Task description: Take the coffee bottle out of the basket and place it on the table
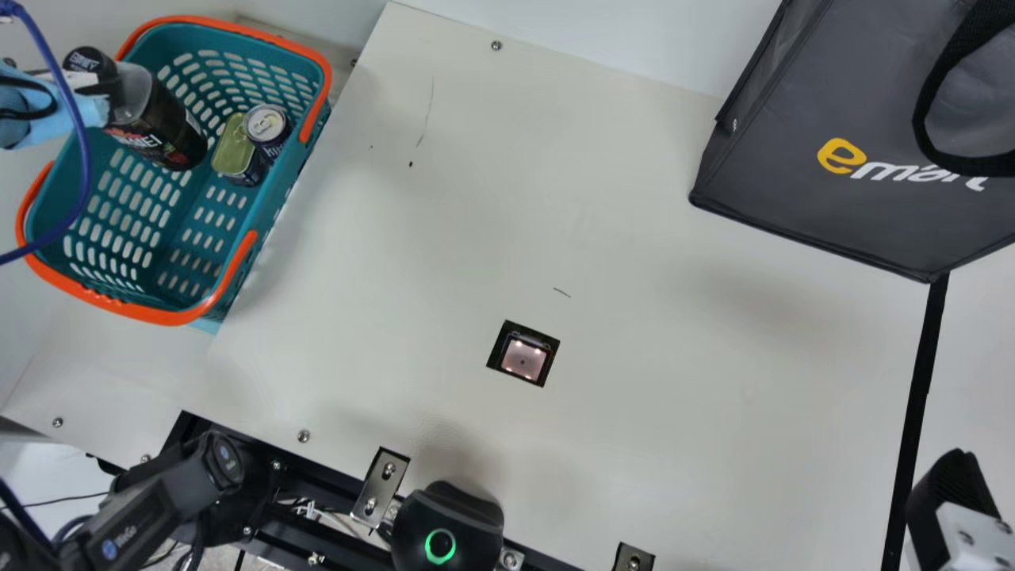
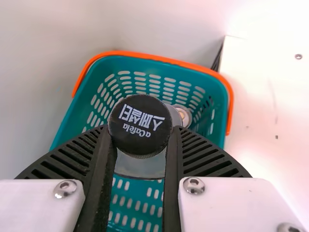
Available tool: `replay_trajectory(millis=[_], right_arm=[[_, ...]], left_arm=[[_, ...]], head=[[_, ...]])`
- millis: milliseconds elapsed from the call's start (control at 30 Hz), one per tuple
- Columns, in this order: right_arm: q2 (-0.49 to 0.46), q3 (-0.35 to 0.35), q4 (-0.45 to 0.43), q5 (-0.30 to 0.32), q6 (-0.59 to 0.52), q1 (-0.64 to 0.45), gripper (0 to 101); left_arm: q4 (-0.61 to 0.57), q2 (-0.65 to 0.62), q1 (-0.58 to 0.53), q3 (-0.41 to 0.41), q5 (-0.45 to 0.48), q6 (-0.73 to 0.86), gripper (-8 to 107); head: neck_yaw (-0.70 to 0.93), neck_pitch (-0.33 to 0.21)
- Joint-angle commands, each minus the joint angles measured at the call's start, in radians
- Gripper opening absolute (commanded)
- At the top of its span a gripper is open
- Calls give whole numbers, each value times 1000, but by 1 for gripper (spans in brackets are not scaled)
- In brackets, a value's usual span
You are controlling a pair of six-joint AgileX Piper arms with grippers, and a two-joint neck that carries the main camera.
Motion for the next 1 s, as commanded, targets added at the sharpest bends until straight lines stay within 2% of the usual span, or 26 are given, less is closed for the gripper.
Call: replay_trajectory(millis=[0, 567, 967], right_arm=[[0, 0, 0, 0, 0, 0, 91], [0, 0, 0, 0, 0, 0, 91], [0, 0, 0, 0, 0, 0, 91]], left_arm=[[5, -12, -10, -3, 4, -14, 10], [82, -130, -187, -24, 55, -174, 10], [185, -229, -375, 30, 71, -332, 10]], head=[[2, -26], [2, -26], [2, -26]])
